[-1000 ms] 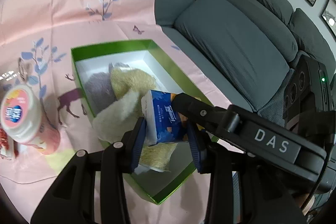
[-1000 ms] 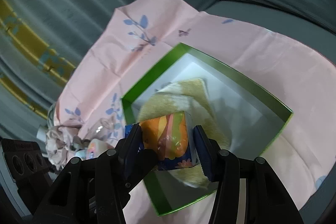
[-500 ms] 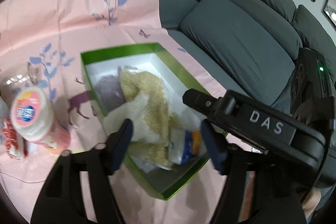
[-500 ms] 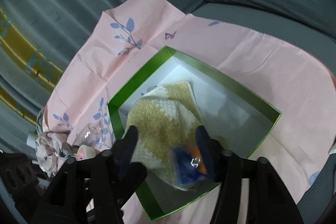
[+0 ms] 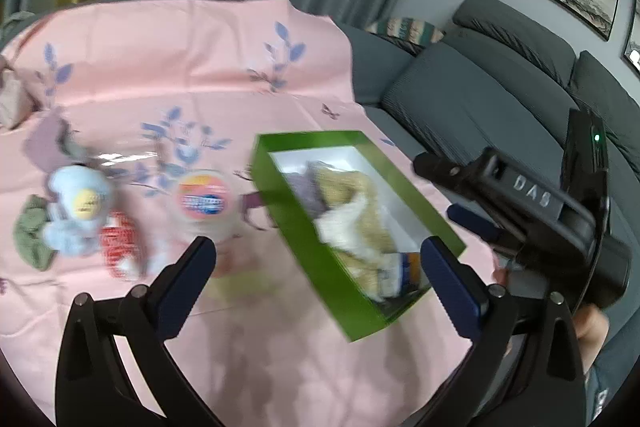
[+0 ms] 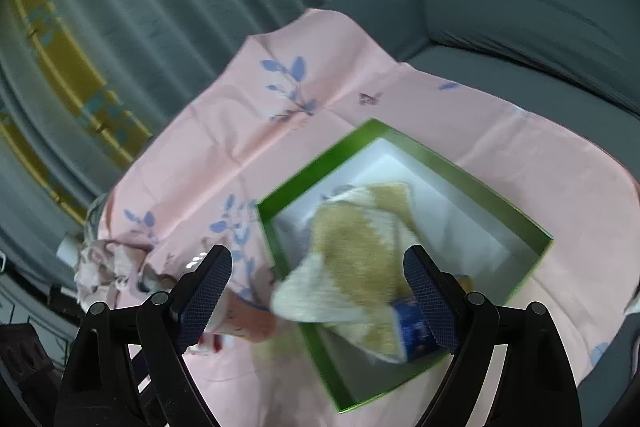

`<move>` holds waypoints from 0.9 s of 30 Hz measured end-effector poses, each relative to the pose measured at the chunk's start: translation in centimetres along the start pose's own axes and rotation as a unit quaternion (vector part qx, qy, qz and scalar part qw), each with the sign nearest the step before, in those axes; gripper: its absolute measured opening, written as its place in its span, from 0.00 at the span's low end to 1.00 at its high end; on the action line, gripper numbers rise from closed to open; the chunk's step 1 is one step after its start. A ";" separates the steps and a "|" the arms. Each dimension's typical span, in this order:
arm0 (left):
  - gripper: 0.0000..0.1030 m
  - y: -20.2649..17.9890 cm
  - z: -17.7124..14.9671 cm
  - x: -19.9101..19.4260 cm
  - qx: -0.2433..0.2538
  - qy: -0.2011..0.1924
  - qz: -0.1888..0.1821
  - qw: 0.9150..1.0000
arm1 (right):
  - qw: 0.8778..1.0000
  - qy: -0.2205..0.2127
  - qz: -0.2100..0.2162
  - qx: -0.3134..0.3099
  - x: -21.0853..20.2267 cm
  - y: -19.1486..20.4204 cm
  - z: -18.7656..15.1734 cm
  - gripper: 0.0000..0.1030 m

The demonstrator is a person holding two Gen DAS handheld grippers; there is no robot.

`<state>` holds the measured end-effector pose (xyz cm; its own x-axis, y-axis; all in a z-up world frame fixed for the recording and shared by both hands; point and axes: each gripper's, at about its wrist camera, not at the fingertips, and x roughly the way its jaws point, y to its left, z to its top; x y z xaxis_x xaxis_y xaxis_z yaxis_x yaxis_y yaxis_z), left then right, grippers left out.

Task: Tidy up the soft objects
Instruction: 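Return the right tool to the bed and approach the purple fuzzy cloth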

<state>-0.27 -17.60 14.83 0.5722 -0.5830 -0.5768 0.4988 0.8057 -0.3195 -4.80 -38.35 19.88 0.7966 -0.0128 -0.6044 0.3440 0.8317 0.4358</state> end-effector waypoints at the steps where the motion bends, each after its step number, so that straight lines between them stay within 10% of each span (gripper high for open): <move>1: 0.99 0.5 -0.2 -0.6 -0.001 -0.003 0.007 1.000 | 1.000 -0.001 0.003 -0.006 -0.2 0.5 -0.1 0.86; 8: 0.99 7.0 -1.7 -5.7 -0.057 -0.025 0.082 0.995 | 0.998 -0.015 0.030 -0.061 -0.9 4.7 -1.0 0.95; 27: 0.99 22.9 -8.4 -9.7 -0.273 -0.008 0.203 0.940 | 0.967 0.074 0.106 -0.218 3.3 18.8 -8.6 0.95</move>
<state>0.12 7.37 6.75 0.6550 -0.2128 -0.7251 -0.1693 0.8938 -0.4152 0.01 -17.99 20.38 0.7358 0.2356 -0.6349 -0.0870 0.9627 0.2564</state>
